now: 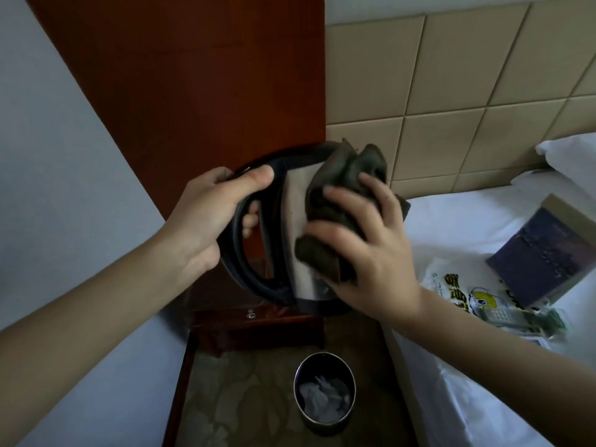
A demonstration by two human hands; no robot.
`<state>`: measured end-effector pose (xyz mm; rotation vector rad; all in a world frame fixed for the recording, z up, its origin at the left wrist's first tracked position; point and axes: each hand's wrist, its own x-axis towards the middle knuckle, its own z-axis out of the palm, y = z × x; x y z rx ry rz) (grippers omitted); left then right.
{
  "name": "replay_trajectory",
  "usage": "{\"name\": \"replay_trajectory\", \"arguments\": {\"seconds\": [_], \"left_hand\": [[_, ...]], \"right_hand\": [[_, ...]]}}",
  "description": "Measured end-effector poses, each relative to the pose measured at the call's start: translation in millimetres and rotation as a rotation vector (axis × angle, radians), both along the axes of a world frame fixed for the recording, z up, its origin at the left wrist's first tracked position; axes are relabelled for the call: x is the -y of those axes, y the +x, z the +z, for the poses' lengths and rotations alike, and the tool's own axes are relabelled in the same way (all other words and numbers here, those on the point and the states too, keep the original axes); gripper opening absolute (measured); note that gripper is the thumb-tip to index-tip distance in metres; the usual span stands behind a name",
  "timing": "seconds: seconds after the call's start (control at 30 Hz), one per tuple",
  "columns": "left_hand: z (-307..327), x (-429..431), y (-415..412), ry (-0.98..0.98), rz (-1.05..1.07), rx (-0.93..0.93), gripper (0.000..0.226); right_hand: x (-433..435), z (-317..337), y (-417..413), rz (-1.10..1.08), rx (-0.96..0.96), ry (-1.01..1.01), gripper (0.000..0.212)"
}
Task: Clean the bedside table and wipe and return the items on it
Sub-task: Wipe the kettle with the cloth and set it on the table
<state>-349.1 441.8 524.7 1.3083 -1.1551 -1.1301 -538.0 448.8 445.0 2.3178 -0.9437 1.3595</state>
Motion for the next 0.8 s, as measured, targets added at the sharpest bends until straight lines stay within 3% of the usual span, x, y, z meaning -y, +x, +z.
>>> {"name": "replay_trajectory", "arguments": {"seconds": [0.13, 0.27, 0.4, 0.5, 0.57, 0.7, 0.8], "left_hand": [[10.3, 4.6, 0.2, -0.013, -0.025, 0.013, 0.027], [9.2, 3.4, -1.1, 0.038, -0.110, -0.003, 0.032], [7.4, 2.8, 4.9, 0.089, -0.136, 0.037, 0.033], [-0.4, 4.0, 10.4, 0.147, -0.099, 0.038, 0.028], [-5.1, 5.4, 6.7, 0.180, -0.106, 0.046, 0.026], [-3.6, 6.1, -8.0, 0.214, -0.112, 0.004, 0.022], [1.1, 11.0, -6.4, 0.215, -0.107, -0.007, 0.024]], "right_hand": [[8.0, -1.7, -19.5, 0.095, -0.176, -0.046, 0.043], [33.6, 53.7, -13.9, 0.153, 0.076, 0.120, 0.050], [28.8, 24.3, -28.5, 0.250, -0.287, -0.003, 0.043], [20.2, -4.2, -47.2, 0.264, -0.515, 0.038, 0.049], [23.0, 1.3, -37.2, 0.261, -0.449, 0.061, 0.053], [27.6, 35.0, -2.6, 0.173, -0.124, 0.113, 0.049], [16.2, 2.3, -10.0, 0.218, -0.206, 0.012, 0.040]]}}
